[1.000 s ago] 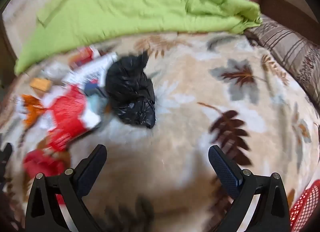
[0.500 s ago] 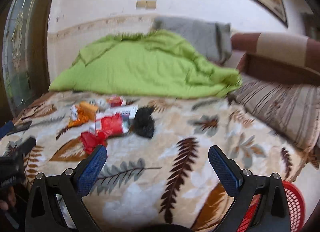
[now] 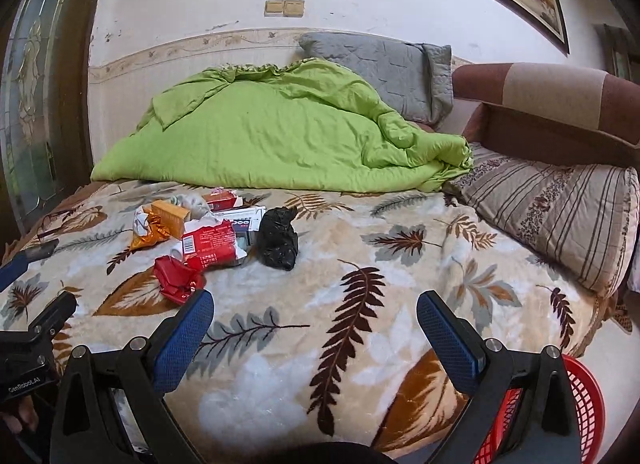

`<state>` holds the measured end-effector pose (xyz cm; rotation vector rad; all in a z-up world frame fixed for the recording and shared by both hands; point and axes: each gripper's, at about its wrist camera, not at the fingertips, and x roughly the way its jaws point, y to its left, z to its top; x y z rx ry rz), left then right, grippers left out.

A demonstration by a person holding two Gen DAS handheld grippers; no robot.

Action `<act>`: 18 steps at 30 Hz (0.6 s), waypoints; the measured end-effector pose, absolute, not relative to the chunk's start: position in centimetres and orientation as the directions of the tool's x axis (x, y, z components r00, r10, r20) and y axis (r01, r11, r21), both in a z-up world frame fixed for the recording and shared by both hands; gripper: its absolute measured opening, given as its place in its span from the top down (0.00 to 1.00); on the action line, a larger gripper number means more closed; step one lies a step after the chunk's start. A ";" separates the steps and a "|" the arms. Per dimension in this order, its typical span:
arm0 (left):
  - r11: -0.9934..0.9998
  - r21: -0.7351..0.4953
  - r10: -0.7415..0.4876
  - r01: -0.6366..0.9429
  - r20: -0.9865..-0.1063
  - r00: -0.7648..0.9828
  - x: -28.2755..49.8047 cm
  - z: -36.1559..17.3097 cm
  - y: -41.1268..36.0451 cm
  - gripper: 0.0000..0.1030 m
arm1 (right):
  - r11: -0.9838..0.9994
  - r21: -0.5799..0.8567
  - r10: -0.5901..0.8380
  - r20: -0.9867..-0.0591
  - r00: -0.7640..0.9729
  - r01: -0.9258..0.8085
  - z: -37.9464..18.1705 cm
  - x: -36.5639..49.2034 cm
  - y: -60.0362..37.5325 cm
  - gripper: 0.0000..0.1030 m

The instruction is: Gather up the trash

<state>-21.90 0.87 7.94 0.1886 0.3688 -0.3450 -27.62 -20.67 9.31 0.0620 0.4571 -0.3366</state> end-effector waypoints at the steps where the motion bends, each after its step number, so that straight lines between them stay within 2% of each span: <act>1: 0.924 0.116 -0.295 0.364 -0.387 0.873 -21.8 7.9 0.9 0.00 | 0.942 -0.012 -0.304 -0.448 0.841 0.334 9.3 -27.6 -20.8 0.00; 18: 0.922 0.128 -0.287 0.366 -0.409 0.866 -21.5 7.5 0.6 0.00 | 0.939 -0.003 -0.304 -0.482 0.822 0.345 8.9 -27.1 -21.3 0.00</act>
